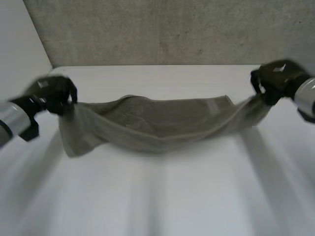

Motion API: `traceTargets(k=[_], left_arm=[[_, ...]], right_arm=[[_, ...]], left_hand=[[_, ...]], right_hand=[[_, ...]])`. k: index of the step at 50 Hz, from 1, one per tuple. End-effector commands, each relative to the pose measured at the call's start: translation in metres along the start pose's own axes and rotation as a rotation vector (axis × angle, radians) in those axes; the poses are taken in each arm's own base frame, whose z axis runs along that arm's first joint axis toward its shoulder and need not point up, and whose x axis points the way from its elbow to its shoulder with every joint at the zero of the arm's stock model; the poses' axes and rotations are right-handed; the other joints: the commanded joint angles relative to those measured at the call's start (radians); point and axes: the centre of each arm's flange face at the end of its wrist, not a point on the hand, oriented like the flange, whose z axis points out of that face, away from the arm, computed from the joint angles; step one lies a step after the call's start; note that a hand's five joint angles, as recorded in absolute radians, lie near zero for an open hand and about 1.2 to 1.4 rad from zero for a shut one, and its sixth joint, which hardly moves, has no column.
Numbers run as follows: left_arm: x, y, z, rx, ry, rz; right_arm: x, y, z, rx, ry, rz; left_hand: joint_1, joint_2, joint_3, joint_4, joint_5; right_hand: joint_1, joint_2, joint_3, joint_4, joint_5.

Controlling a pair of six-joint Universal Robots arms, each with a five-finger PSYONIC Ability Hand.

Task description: Fold the towel.

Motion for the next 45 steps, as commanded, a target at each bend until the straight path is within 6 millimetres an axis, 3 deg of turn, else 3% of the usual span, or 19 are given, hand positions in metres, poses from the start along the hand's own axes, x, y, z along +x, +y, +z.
traceTargets(k=[1, 4, 11, 13, 16, 18, 45], left_arm=[[-0.003, 0.080, 0.019, -0.209, 0.015, 0.062], [-0.006, 0.092, 0.020, -0.248, -0.006, 0.102], [-0.002, 0.088, 0.014, -0.253, -0.001, 0.129], [0.000, 0.086, 0.011, -0.250, 0.000, 0.135], [0.001, 0.086, 0.010, -0.251, 0.000, 0.134], [0.003, 0.085, 0.007, -0.254, 0.001, 0.134], [0.009, 0.082, -0.011, -0.315, 0.009, 0.127]], right_arm=[[-0.026, 0.045, 0.026, -0.133, -0.046, -0.022], [-0.029, 0.052, 0.031, -0.135, -0.042, -0.024], [-0.030, 0.054, 0.032, -0.134, -0.043, -0.024], [-0.032, 0.056, 0.031, -0.142, -0.051, -0.022], [-0.034, 0.059, 0.030, -0.151, -0.057, -0.024], [-0.035, 0.061, 0.030, -0.157, -0.061, -0.025], [-0.037, 0.064, 0.030, -0.162, -0.061, -0.029]], left_hand=[[0.146, 0.052, 0.057, 0.040, 0.102], [0.146, 0.052, 0.057, 0.040, 0.102], [0.146, 0.052, 0.057, 0.040, 0.102], [-0.108, -0.202, -0.196, -0.213, -0.151], [-0.177, -0.271, -0.265, -0.282, -0.220], [-0.375, -0.469, -0.464, -0.480, -0.419], [-0.544, -0.638, -0.632, -0.649, -0.587]], right_hand=[[0.076, 0.127, 0.072, 0.059, 0.059], [0.076, 0.127, 0.072, 0.059, 0.059], [0.076, 0.127, 0.072, 0.059, 0.059], [0.076, 0.127, 0.072, 0.059, 0.059], [0.076, 0.127, 0.072, 0.059, 0.059], [0.076, 0.127, 0.072, 0.059, 0.059], [0.076, 0.127, 0.072, 0.059, 0.059]])
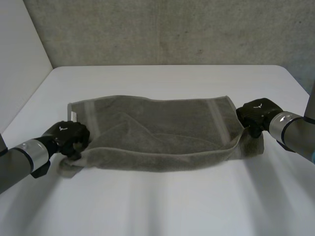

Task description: Fold the towel.

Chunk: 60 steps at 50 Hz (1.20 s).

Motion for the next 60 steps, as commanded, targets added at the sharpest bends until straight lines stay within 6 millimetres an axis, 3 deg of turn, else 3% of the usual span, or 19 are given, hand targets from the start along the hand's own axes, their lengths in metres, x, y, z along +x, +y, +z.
traceTargets(k=[1, 22, 36, 44, 60], left_arm=[[-0.001, 0.000, -0.006, -0.038, 0.006, 0.005], [0.007, 0.005, -0.015, -0.089, 0.026, -0.018], [0.011, -0.028, -0.039, -0.021, 0.005, 0.014], [0.018, -0.019, -0.044, -0.050, 0.023, -0.001], [0.009, -0.004, -0.034, -0.058, -0.007, -0.003]], right_arm=[[0.000, 0.001, 0.000, -0.001, -0.001, -0.002], [-0.003, 0.004, 0.002, -0.004, -0.005, -0.007], [-0.004, 0.004, 0.002, -0.006, -0.006, -0.006], [-0.004, 0.004, 0.002, -0.006, -0.006, -0.006], [-0.005, 0.006, 0.002, -0.009, -0.011, -0.007]], left_hand=[[-0.078, -0.088, -0.094, -0.089, -0.082], [-0.142, -0.153, -0.159, -0.154, -0.147], [-0.125, -0.135, -0.141, -0.137, -0.130], [-0.128, -0.138, -0.144, -0.139, -0.133], [-0.148, -0.158, -0.165, -0.160, -0.153]], right_hand=[[0.076, 0.127, 0.072, 0.059, 0.059], [0.076, 0.127, 0.072, 0.059, 0.059], [0.076, 0.127, 0.072, 0.059, 0.059], [0.076, 0.127, 0.072, 0.059, 0.059], [0.076, 0.127, 0.072, 0.059, 0.059]])
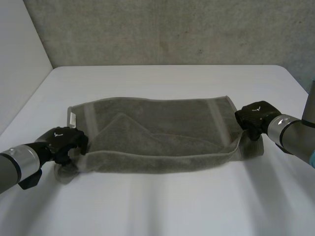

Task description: Fold the towel.

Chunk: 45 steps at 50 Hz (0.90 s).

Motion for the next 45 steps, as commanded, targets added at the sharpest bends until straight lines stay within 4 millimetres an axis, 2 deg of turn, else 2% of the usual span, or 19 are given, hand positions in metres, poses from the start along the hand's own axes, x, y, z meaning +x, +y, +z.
traceTargets(k=[1, 8, 20, 21, 22, 23, 24, 28, 30, 31, 33, 34, 35, 36, 38, 39, 41, 44, 45], left_arm=[[-0.008, 0.007, 0.010, 0.012, -0.023, 0.007], [-0.014, 0.018, 0.021, 0.000, -0.029, -0.002], [-0.017, 0.022, 0.029, 0.005, -0.038, 0.003], [-0.017, 0.023, 0.028, 0.001, -0.037, -0.001], [-0.016, 0.023, 0.028, 0.002, -0.033, -0.002], [-0.016, 0.023, 0.028, 0.002, -0.033, -0.002], [-0.016, 0.022, 0.026, 0.002, -0.033, -0.002], [-0.017, 0.016, 0.021, 0.005, -0.036, -0.002], [-0.020, -0.003, 0.007, 0.041, -0.059, 0.014], [-0.020, -0.003, 0.007, 0.041, -0.059, 0.014], [-0.019, -0.036, -0.016, 0.123, -0.086, 0.057], [-0.019, -0.036, -0.016, 0.123, -0.086, 0.057], [-0.017, -0.052, -0.028, 0.172, -0.098, 0.088], [-0.017, -0.052, -0.028, 0.173, -0.098, 0.088], [-0.015, -0.087, -0.048, 0.292, -0.130, 0.146], [-0.015, -0.087, -0.049, 0.293, -0.131, 0.146], [-0.014, -0.119, -0.068, 0.406, -0.152, 0.138], [-0.019, -0.136, -0.076, 0.476, -0.153, 0.073], [-0.019, -0.136, -0.076, 0.477, -0.153, 0.073]], right_arm=[[-0.001, 0.001, 0.000, -0.002, -0.003, 0.000], [-0.002, 0.003, 0.000, -0.005, -0.007, 0.001], [-0.003, 0.004, 0.001, -0.005, -0.007, 0.000], [-0.003, 0.004, 0.000, -0.006, -0.008, 0.000], [-0.003, 0.003, 0.000, -0.004, -0.008, 0.001], [-0.003, 0.003, 0.000, -0.004, -0.008, 0.001], [-0.002, 0.002, -0.001, -0.001, -0.007, 0.001], [0.003, -0.003, -0.006, 0.007, 0.007, 0.002], [0.010, -0.019, -0.022, 0.034, 0.025, 0.002], [0.010, -0.019, -0.022, 0.034, 0.025, 0.002], [0.016, -0.043, -0.048, 0.080, 0.029, -0.008], [0.016, -0.043, -0.049, 0.080, 0.029, -0.008], [0.022, -0.061, -0.064, 0.127, 0.033, -0.011], [0.022, -0.061, -0.064, 0.128, 0.033, -0.011], [0.033, -0.098, -0.099, 0.249, 0.046, -0.018], [0.033, -0.098, -0.099, 0.249, 0.046, -0.018], [0.051, -0.124, -0.125, 0.355, 0.093, 0.005], [0.070, -0.131, -0.132, 0.386, 0.135, 0.019], [0.070, -0.131, -0.132, 0.386, 0.135, 0.019]], left_hand=[[-0.018, -0.032, -0.037, -0.036, -0.013], [-0.018, -0.032, -0.037, -0.036, -0.013], [0.037, 0.023, 0.019, 0.020, 0.043], [0.183, 0.169, 0.164, 0.165, 0.188], [0.446, 0.432, 0.427, 0.428, 0.451], [0.448, 0.434, 0.430, 0.431, 0.454], [0.690, 0.676, 0.671, 0.672, 0.695], [0.765, 0.751, 0.746, 0.748, 0.770], [0.765, 0.751, 0.746, 0.748, 0.770], [0.765, 0.751, 0.746, 0.748, 0.770], [0.765, 0.751, 0.746, 0.748, 0.770], [0.765, 0.751, 0.746, 0.748, 0.770], [0.765, 0.751, 0.746, 0.748, 0.770], [0.765, 0.751, 0.746, 0.748, 0.770], [0.765, 0.751, 0.746, 0.748, 0.770], [0.765, 0.751, 0.746, 0.748, 0.770], [0.765, 0.751, 0.746, 0.748, 0.770], [0.765, 0.751, 0.746, 0.748, 0.770], [0.765, 0.751, 0.746, 0.748, 0.770]], right_hand=[[0.076, 0.127, 0.072, 0.059, 0.059], [0.076, 0.127, 0.072, 0.059, 0.059], [0.076, 0.127, 0.072, 0.059, 0.059], [0.076, 0.127, 0.072, 0.059, 0.059], [0.076, 0.127, 0.072, 0.059, 0.059], [0.076, 0.127, 0.072, 0.059, 0.059], [0.076, 0.127, 0.072, 0.059, 0.059], [0.076, 0.127, 0.072, 0.059, 0.059], [0.076, 0.127, 0.072, 0.059, 0.059], [0.076, 0.127, 0.072, 0.059, 0.059], [0.076, 0.127, 0.072, 0.059, 0.059], [0.076, 0.127, 0.072, 0.059, 0.059], [0.076, 0.127, 0.072, 0.059, 0.059], [0.076, 0.127, 0.072, 0.059, 0.059], [0.076, 0.127, 0.072, 0.059, 0.059], [0.076, 0.127, 0.072, 0.059, 0.059], [0.076, 0.127, 0.072, 0.059, 0.059], [0.076, 0.127, 0.072, 0.059, 0.059], [0.076, 0.127, 0.072, 0.059, 0.059]])
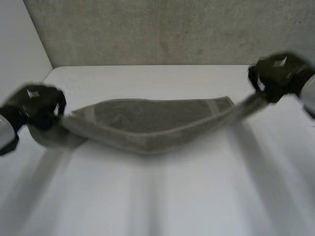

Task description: Fold the towel.

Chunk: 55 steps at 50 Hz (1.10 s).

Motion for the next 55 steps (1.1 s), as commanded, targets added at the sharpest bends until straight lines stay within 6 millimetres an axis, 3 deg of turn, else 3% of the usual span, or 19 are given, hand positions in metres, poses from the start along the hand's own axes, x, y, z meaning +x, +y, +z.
traceTargets(k=[1, 5, 12, 19, 21, 22, 23, 24, 26, 27, 29, 30, 32, 36, 41, 43, 46, 51, 55], left_arm=[[-0.015, -0.051, -0.006, 0.179, -0.041, -0.089], [-0.020, -0.033, 0.013, 0.146, -0.031, -0.134], [-0.018, 0.036, 0.072, -0.036, 0.033, -0.159], [-0.009, 0.037, 0.119, -0.039, 0.012, -0.028], [-0.018, -0.005, 0.134, 0.085, -0.060, 0.014], [-0.018, -0.005, 0.135, 0.086, -0.060, 0.014], [-0.020, -0.036, 0.137, 0.176, -0.088, 0.023], [-0.020, -0.036, 0.137, 0.177, -0.088, 0.023], [-0.014, -0.111, 0.131, 0.415, -0.104, 0.009], [-0.014, -0.111, 0.131, 0.417, -0.104, 0.009], [-0.016, -0.178, 0.105, 0.656, -0.118, -0.010], [-0.016, -0.178, 0.105, 0.657, -0.118, -0.010], [-0.020, -0.213, 0.082, 0.819, -0.114, -0.038], [-0.021, -0.219, 0.079, 0.888, -0.097, -0.068], [-0.012, -0.175, 0.102, 0.764, -0.068, -0.112], [-0.008, -0.128, 0.121, 0.631, -0.061, -0.151], [-0.009, -0.102, 0.128, 0.559, -0.063, -0.171], [-0.001, -0.013, 0.137, 0.323, -0.010, -0.188], [0.007, 0.020, 0.134, 0.244, 0.030, -0.148]], right_arm=[[0.038, -0.035, -0.020, 0.117, 0.078, 0.021], [0.042, -0.014, -0.003, 0.052, 0.064, 0.036], [0.020, 0.048, 0.046, -0.140, -0.032, -0.083], [-0.006, 0.042, 0.087, -0.109, 0.019, -0.167], [-0.001, 0.012, 0.106, 0.039, 0.133, -0.200], [-0.001, 0.012, 0.107, 0.040, 0.134, -0.200], [0.009, -0.011, 0.113, 0.147, 0.210, -0.200], [0.009, -0.011, 0.113, 0.148, 0.211, -0.200], [0.038, -0.063, 0.111, 0.390, 0.366, -0.141], [0.038, -0.063, 0.110, 0.392, 0.367, -0.140], [0.059, -0.102, 0.097, 0.590, 0.442, -0.044], [0.059, -0.103, 0.097, 0.591, 0.442, -0.043], [0.068, -0.125, 0.080, 0.696, 0.454, 0.018], [0.067, -0.124, 0.079, 0.697, 0.439, 0.024], [0.049, -0.095, 0.092, 0.600, 0.348, 0.029], [0.035, -0.073, 0.099, 0.540, 0.273, 0.030], [0.028, -0.062, 0.101, 0.512, 0.236, 0.031], [0.009, 0.000, 0.113, 0.358, 0.128, 0.045], [-0.002, 0.036, 0.116, 0.272, 0.089, 0.026]], left_hand=[[0.151, 0.077, 0.072, 0.041, 0.120], [0.151, 0.077, 0.072, 0.041, 0.120], [0.151, 0.077, 0.072, 0.041, 0.120], [0.151, 0.077, 0.072, 0.041, 0.120], [0.151, 0.077, 0.072, 0.041, 0.120], [0.151, 0.077, 0.072, 0.041, 0.120], [0.151, 0.077, 0.072, 0.041, 0.120], [0.151, 0.077, 0.072, 0.041, 0.120], [0.151, 0.077, 0.072, 0.041, 0.120], [0.151, 0.077, 0.072, 0.041, 0.120], [0.151, 0.077, 0.072, 0.041, 0.120], [0.151, 0.077, 0.072, 0.041, 0.120], [0.151, 0.077, 0.072, 0.041, 0.120], [0.151, 0.077, 0.072, 0.041, 0.120], [0.151, 0.077, 0.072, 0.041, 0.120], [0.151, 0.077, 0.072, 0.041, 0.120], [0.151, 0.077, 0.072, 0.041, 0.120], [0.151, 0.077, 0.072, 0.041, 0.120], [0.151, 0.077, 0.072, 0.041, 0.120]], right_hand=[[0.076, 0.127, 0.072, 0.059, 0.059], [0.076, 0.127, 0.072, 0.059, 0.059], [0.076, 0.127, 0.072, 0.059, 0.059], [0.076, 0.127, 0.072, 0.059, 0.059], [0.076, 0.127, 0.072, 0.059, 0.059], [0.076, 0.127, 0.072, 0.059, 0.059], [0.076, 0.127, 0.072, 0.059, 0.059], [0.076, 0.127, 0.072, 0.059, 0.059], [0.076, 0.127, 0.072, 0.059, 0.059], [0.076, 0.127, 0.072, 0.059, 0.059], [0.076, 0.127, 0.072, 0.059, 0.059], [0.076, 0.127, 0.072, 0.059, 0.059], [0.076, 0.127, 0.072, 0.059, 0.059], [0.076, 0.127, 0.072, 0.059, 0.059], [0.076, 0.127, 0.072, 0.059, 0.059], [0.076, 0.127, 0.072, 0.059, 0.059], [0.076, 0.127, 0.072, 0.059, 0.059], [0.076, 0.127, 0.072, 0.059, 0.059], [0.076, 0.127, 0.072, 0.059, 0.059]])
